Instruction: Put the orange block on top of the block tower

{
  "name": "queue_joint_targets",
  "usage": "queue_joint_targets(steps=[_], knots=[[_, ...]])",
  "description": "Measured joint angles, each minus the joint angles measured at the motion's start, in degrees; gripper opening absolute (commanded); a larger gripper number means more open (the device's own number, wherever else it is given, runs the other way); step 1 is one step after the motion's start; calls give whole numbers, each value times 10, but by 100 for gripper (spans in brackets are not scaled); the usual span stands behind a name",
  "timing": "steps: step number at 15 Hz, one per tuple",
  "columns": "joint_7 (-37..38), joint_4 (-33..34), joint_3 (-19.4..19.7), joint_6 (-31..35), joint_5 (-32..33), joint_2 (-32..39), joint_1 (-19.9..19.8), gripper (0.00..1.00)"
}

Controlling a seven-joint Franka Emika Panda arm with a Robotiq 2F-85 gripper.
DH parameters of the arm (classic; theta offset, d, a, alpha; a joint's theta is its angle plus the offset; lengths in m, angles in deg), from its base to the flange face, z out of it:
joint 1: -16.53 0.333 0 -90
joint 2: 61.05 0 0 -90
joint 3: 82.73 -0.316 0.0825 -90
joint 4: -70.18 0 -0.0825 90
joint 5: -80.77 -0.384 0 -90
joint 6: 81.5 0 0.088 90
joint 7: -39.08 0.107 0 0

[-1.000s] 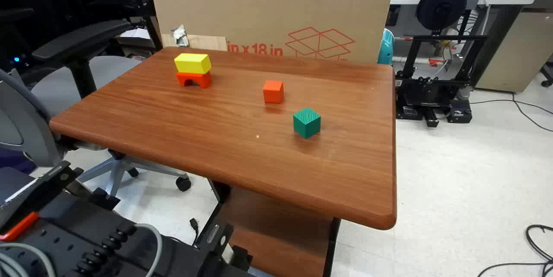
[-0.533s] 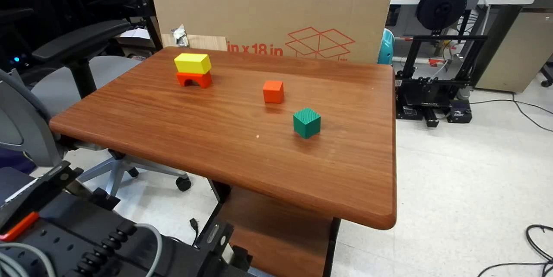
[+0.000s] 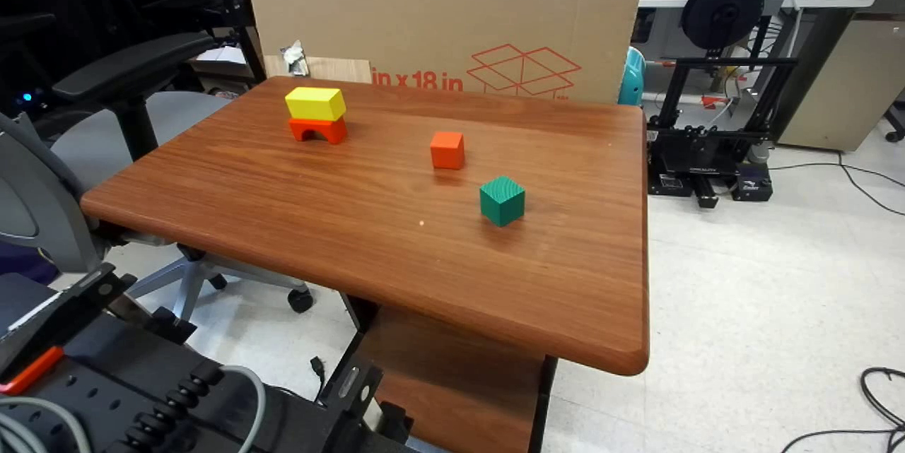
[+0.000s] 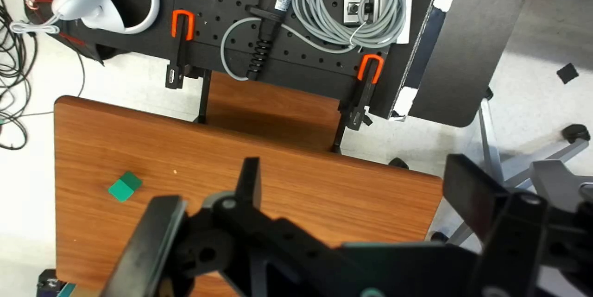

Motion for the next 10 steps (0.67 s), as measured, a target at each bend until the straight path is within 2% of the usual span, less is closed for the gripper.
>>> queue_joint_targets(steps=[5, 10], knots=[[0, 1, 6, 13, 4, 7, -6, 100], [-20, 26, 62, 79, 25, 68, -57, 100]])
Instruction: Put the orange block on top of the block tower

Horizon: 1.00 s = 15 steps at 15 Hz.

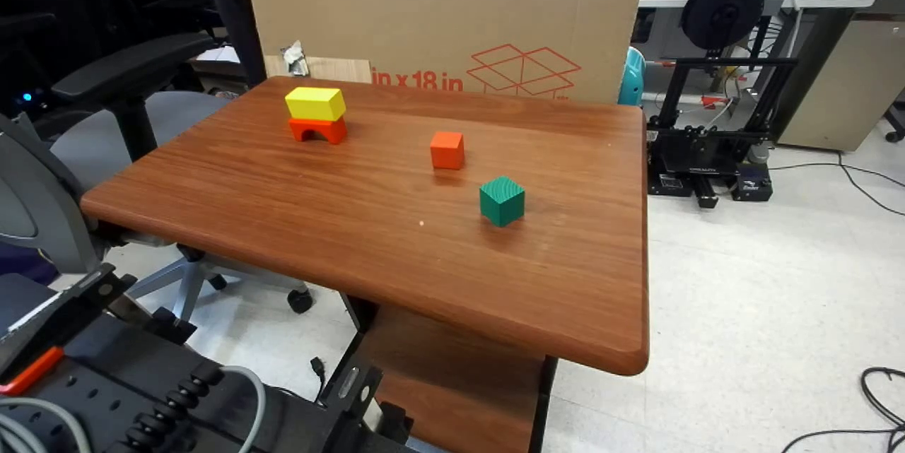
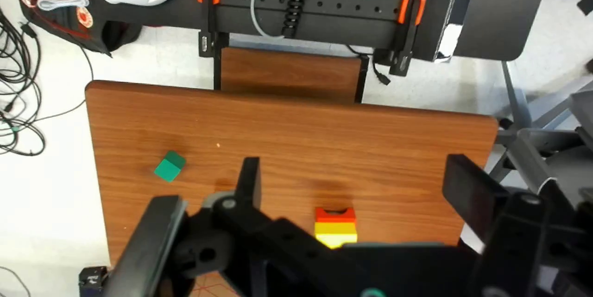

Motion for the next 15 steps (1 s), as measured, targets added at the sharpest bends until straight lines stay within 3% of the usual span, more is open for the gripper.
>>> queue_joint_targets(steps=[7, 15], knots=[[-73, 62, 95, 110, 4, 143, -46, 100], [-106, 137, 103, 245, -10, 332, -49, 100]])
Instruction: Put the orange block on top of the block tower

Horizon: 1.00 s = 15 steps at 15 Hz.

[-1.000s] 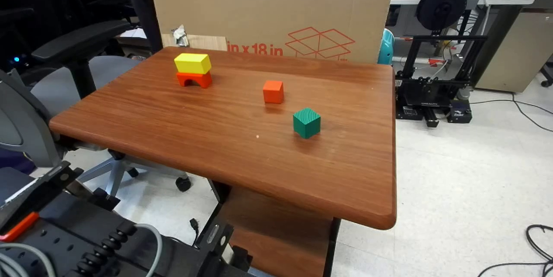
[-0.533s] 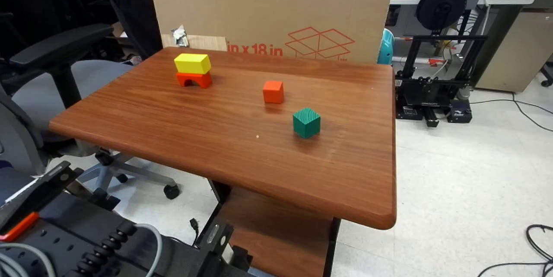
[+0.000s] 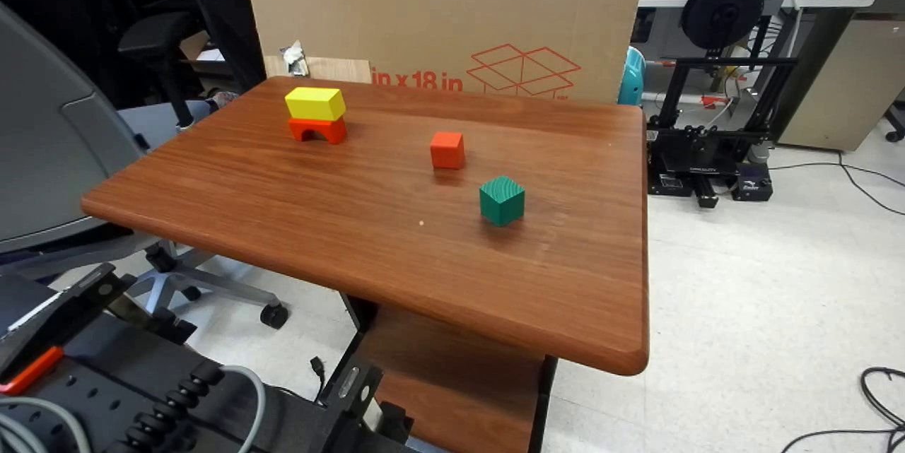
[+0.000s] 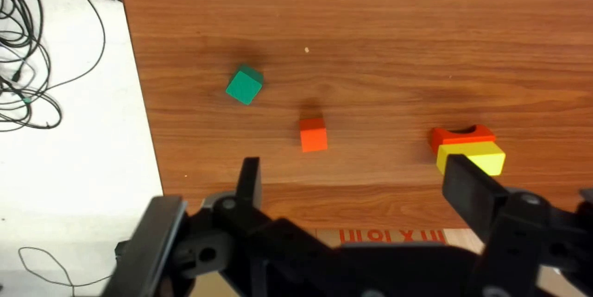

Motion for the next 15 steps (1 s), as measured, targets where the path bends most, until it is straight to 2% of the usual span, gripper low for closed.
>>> queue_joint_targets(steps=[4, 15], knots=[[-1, 38, -10, 43, -19, 82, 0, 100], [0, 144, -41, 46, -21, 238, -11, 100]])
